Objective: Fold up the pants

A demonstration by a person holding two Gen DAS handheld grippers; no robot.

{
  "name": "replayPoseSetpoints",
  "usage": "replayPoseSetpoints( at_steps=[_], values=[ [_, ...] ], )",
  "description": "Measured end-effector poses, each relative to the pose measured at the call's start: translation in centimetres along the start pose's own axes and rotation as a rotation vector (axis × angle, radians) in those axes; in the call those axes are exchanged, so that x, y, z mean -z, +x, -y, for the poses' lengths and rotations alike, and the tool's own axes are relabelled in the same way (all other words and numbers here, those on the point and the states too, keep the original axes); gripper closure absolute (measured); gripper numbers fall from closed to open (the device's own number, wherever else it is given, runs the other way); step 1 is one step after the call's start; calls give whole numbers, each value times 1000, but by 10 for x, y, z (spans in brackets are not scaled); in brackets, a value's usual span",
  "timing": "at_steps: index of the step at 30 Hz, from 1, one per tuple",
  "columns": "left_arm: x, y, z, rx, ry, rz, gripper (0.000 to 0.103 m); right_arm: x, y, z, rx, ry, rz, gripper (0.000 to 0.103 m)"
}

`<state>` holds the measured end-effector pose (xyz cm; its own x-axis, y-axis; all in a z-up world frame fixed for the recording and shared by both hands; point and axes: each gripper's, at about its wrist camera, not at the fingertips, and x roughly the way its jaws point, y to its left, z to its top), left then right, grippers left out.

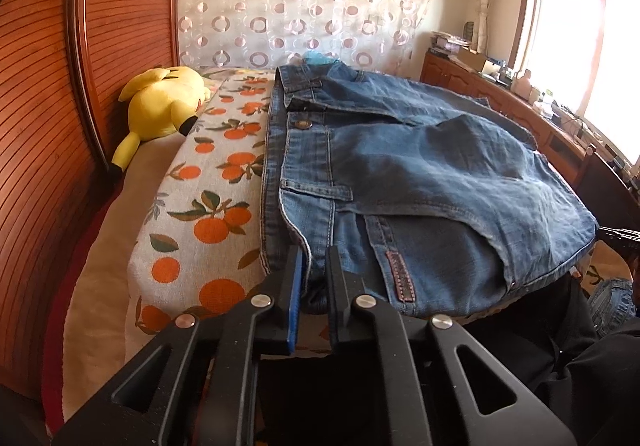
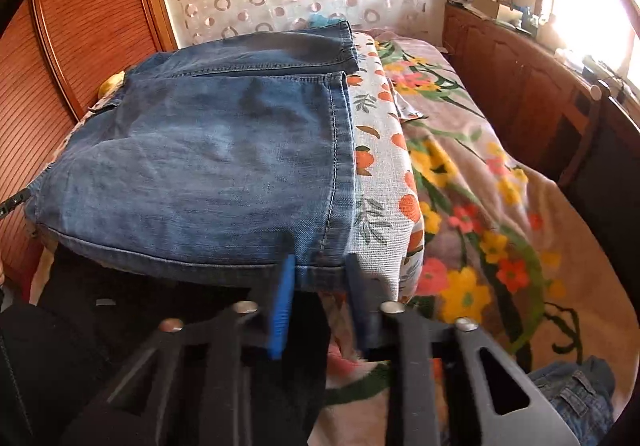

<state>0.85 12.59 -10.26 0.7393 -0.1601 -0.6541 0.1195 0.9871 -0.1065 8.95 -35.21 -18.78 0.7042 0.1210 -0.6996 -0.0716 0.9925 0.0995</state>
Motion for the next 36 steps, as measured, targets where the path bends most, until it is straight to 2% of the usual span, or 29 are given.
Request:
replayPoseSetpoints(
  at_steps=[1, 10, 13, 21, 26, 29, 36],
  values=[
    [-1, -1, 0, 0, 2, 4, 92, -1, -2, 0, -1, -3, 7, 99],
    [-16, -18, -1, 28, -24, 58, 96, -12, -30, 1, -23, 6, 95, 99],
    [-20, -20, 3, 19, 2, 64, 96, -18, -37, 5, -38, 15, 122, 99],
    [-14, -18, 0, 23, 7, 48, 96, -11, -32, -1, -30, -1, 117, 99],
    [-19, -19, -1, 27, -10, 69, 97, -23, -36, 0, -31, 12, 139, 99],
    [-34, -21, 2, 17, 9, 110, 98, -39, -39, -1, -19, -3, 178, 99],
    [-101, -27, 6, -25, 72, 225, 99, -98, -51, -1, 9, -47, 296, 99]
  ],
)
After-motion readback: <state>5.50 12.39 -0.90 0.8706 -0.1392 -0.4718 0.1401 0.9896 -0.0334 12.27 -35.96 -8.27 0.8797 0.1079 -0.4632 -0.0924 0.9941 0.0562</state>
